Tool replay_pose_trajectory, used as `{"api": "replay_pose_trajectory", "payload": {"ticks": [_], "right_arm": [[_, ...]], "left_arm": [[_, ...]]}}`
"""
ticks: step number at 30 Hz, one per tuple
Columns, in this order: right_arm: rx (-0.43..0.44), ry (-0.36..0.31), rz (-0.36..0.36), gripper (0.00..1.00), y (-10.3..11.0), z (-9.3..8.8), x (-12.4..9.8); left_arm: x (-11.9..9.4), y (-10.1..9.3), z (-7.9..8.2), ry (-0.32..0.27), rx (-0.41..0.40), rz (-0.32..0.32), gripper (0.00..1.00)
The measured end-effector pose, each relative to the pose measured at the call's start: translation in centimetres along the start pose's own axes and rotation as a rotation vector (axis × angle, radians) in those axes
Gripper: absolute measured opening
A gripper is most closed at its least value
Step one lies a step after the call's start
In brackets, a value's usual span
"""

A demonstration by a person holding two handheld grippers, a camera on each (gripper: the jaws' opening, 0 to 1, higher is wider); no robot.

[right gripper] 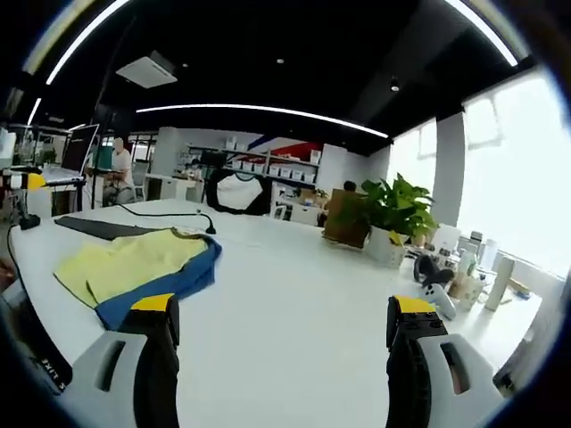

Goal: Fold the garment on the visible template until the final outline fits inside the template.

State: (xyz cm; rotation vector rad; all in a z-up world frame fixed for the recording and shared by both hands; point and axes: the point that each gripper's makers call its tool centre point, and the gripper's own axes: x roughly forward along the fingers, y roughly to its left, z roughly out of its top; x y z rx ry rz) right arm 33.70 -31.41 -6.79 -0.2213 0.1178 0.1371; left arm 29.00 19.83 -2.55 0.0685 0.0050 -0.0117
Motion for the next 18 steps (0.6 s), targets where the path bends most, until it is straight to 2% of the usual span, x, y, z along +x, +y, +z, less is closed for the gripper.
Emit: {"api": "replay_pose_trajectory", "payload": {"ticks": [4, 6, 11, 18], "right_arm": [[0.013, 0.01, 0.045, 1.0, 1.2, -0.4, 0.6], [0.016, 0.037, 0.072, 1.0, 2.1, -0.9, 0.8], [-0.02, 0.053, 0.156, 1.0, 4.9, -1.1, 1.4], [-0.025, 0.109, 0.259, 0.99, 8.8, -2.6, 2.5]], "left_arm": [[-0.3, -0.4, 0.3, -0.012, 0.001, -0.008, 1.0], [-0.4, -0.4, 0.5, -0.016, 0.006, -0.009, 1.0], [-0.6, -0.7, 1.0, -0.035, 0.001, -0.023, 1.0], [-0.6, -1.4, 1.1, -0.029, 0.026, -0.039, 1.0]]}}
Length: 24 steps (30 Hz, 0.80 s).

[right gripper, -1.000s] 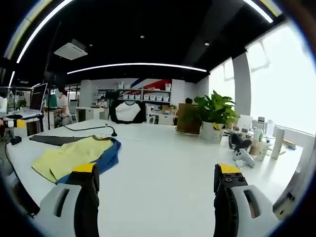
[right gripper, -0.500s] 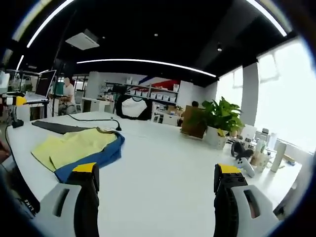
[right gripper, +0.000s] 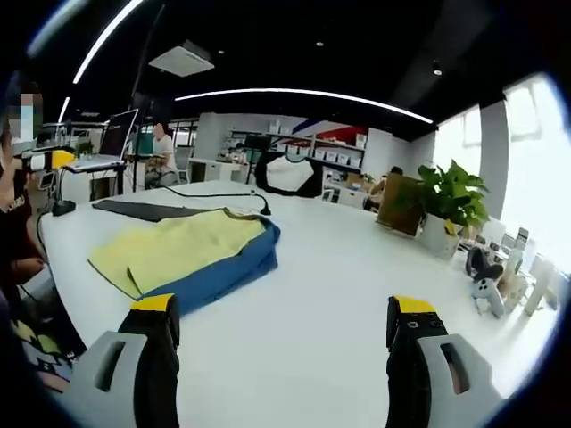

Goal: Fold the garment on the visible template until the final outline fits inside the template.

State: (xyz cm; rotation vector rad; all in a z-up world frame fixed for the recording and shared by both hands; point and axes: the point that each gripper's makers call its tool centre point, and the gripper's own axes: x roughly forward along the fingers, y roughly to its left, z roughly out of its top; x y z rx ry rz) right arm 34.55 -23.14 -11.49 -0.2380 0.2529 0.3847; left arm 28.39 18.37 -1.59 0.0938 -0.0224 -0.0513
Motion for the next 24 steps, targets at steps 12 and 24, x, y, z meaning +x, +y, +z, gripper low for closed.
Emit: {"api": "replay_pose_trajectory", "payload": {"ticks": [12, 24], "right_arm": [[-0.015, 0.088, 0.165, 0.88, 5.8, -1.9, 1.9], [-0.007, 0.2, 0.321, 0.47, 9.7, -4.0, 1.8]], "left_arm": [[0.2, 0.0, -0.5, 0.01, -0.022, -0.007, 1.0], [0.2, 0.2, -0.8, 0.018, -0.031, -0.012, 1.0]]}}
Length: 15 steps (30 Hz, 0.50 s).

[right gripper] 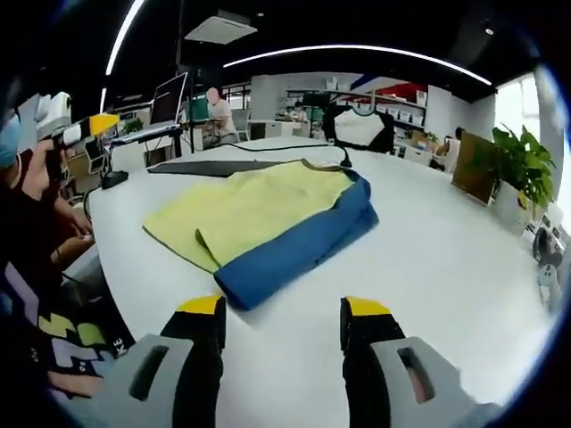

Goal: Fold the garment on the visible template until the final outline fits inside the template.

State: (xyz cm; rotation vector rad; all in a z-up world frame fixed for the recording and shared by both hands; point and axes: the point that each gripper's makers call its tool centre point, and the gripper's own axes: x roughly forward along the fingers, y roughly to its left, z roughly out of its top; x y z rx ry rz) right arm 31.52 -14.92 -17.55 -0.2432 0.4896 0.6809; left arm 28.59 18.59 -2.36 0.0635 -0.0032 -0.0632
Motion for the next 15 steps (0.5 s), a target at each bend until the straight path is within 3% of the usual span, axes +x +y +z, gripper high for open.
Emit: {"api": "replay_pose_trajectory", "payload": {"ticks": [4, 8, 15], "right_arm": [[0.001, -0.007, 0.021, 0.33, 0.5, 0.2, 0.0], [0.048, 0.0, 0.053, 0.3, 0.8, -0.2, 0.4], [0.07, -0.01, 0.107, 0.14, 1.5, -0.2, 0.9]], "left_arm": [[0.1, -0.1, 0.0, 0.003, -0.009, -0.009, 1.0], [0.2, -0.5, 0.3, -0.012, -0.012, -0.015, 0.99], [0.7, -1.3, -0.2, -0.001, -0.018, -0.032, 0.98]]}}
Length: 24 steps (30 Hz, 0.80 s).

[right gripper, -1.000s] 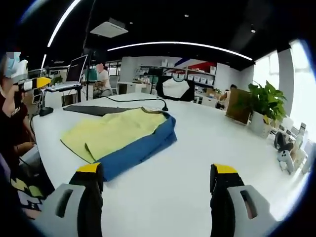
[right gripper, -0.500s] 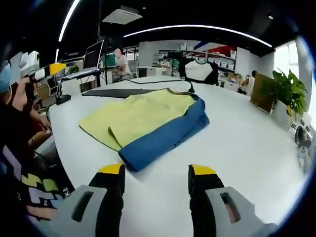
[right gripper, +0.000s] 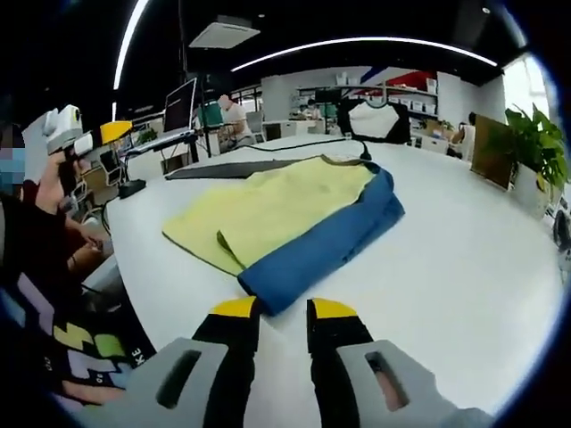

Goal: Fold the garment on the visible template until the final outline fits inside the template.

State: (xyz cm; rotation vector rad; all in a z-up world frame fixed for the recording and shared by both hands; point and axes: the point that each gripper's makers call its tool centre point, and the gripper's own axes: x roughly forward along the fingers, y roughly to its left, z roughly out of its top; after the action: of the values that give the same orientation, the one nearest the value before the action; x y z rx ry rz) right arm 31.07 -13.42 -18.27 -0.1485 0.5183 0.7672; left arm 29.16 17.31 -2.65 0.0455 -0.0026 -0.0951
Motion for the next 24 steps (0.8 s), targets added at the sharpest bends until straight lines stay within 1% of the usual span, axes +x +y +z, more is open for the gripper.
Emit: {"api": "replay_pose_trajectory", "payload": {"ticks": [2, 3, 5, 8, 10, 11, 13, 14, 15, 16, 18, 19, 20, 22, 24], "right_arm": [[0.017, -0.031, 0.0, 0.08, 0.0, 0.5, 0.0], [0.019, -0.041, 0.015, 0.04, 0.3, 0.8, -0.2], [0.015, -0.043, 0.03, 0.0, 0.6, 0.8, -0.1], [0.025, -0.038, 0.021, 0.0, 0.3, 0.5, 0.3], [0.016, -0.067, 0.026, 0.0, 0.6, 1.0, 0.3], [0.013, -0.068, 0.03, 0.0, 0.7, 1.0, 0.3], [-0.025, -0.064, 0.032, 0.0, 0.9, 1.1, 0.1], [-0.076, -0.037, 0.001, 0.0, 0.6, 1.0, -0.3], [-0.075, -0.034, -0.02, 0.0, 0.4, 1.1, -0.4], [-0.076, -0.049, -0.023, 0.0, 0.5, 1.5, -0.5], [-0.063, -0.06, -0.019, 0.0, 0.6, 1.7, -0.7], [-0.034, -0.074, -0.015, 0.0, 0.7, 1.9, -0.9], [-0.038, -0.079, -0.019, 0.0, 0.8, 2.0, -1.0], [-0.054, -0.088, -0.037, 0.0, 0.6, 2.3, -1.2], [-0.099, -0.079, -0.065, 0.0, 0.1, 2.6, -1.8]], "left_arm": [[0.0, -0.3, -0.1, 0.003, 0.001, -0.014, 0.98], [0.0, -0.4, -0.1, 0.003, -0.002, -0.016, 0.98], [0.0, -0.5, 0.0, 0.001, 0.006, -0.02, 0.98], [-0.3, -0.3, 0.1, -0.004, 0.006, -0.015, 0.98], [-0.3, -0.1, 0.0, -0.002, 0.006, -0.004, 0.98], [-0.3, 0.0, 0.0, 0.0, 0.012, 0.002, 0.98], [-0.2, -0.1, -0.2, -0.002, 0.023, 0.002, 0.98], [-0.1, -0.2, -0.3, -0.002, 0.022, 0.003, 0.98], [-0.1, -0.2, -0.3, -0.002, 0.019, 0.003, 0.97], [-0.3, -0.4, 0.0, -0.013, 0.017, 0.001, 0.95], [-0.5, -1.0, 0.9, -0.05, 0.04, -0.025, 0.95], [-0.7, -1.3, 0.9, -0.045, 0.046, -0.035, 0.95], [-0.7, -1.3, 0.7, -0.035, 0.044, -0.037, 0.95], [-0.7, -1.3, 0.4, -0.021, 0.045, -0.039, 0.96], [-0.9, -1.4, 0.2, -0.011, 0.054, -0.046, 0.96]]}}
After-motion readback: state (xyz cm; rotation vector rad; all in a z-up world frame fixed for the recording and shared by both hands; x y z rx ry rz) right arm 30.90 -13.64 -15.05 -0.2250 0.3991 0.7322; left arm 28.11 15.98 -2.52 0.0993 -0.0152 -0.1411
